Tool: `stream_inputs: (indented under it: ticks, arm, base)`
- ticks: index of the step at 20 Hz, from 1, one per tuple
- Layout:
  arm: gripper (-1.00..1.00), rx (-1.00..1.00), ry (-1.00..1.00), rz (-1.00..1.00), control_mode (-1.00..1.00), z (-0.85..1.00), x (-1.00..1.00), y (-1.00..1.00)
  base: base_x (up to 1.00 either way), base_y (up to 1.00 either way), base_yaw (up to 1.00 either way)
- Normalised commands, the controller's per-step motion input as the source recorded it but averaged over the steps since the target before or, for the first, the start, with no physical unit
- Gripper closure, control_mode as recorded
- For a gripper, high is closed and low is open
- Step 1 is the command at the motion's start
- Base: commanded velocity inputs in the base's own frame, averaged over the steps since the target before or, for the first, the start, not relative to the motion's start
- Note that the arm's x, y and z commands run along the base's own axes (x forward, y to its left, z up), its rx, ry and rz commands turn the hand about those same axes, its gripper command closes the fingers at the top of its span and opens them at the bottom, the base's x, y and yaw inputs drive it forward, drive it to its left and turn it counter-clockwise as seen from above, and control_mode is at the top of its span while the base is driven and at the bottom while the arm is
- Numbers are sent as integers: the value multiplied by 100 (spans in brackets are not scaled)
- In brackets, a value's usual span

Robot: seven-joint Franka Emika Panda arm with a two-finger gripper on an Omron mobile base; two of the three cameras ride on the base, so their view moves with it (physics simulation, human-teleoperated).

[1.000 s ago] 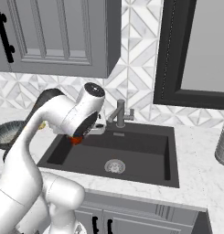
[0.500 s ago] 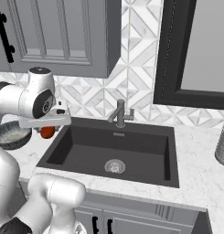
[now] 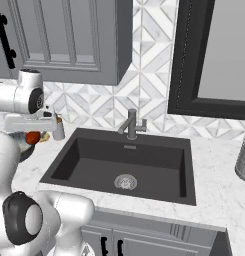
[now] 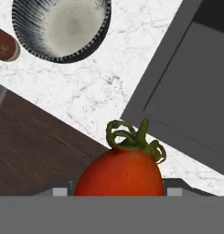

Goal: Pick the tomato from the sink and place it in the bowl. Then pick the bowl and place it in the microwave. Then close the microwave door and press the start button.

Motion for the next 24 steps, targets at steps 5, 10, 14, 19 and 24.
stream_inputs:
  ticks: [5,10,14,19,24]
  arm:
    - [100,1,0,0,-100,-20,35,91]
    - [100,0,-1,0,-100,-4,31,98]
    - [100,0,-2,-3,-100,-23,18,90]
    - [100,0,-7,-4,-100,-28,17,49]
    - [100,-3,0,-6,-100,-13,22,21]
  base:
    - [0,0,0]
    - [0,0,0]
    - [0,0,0]
    - [0,0,0]
    - [0,0,0]
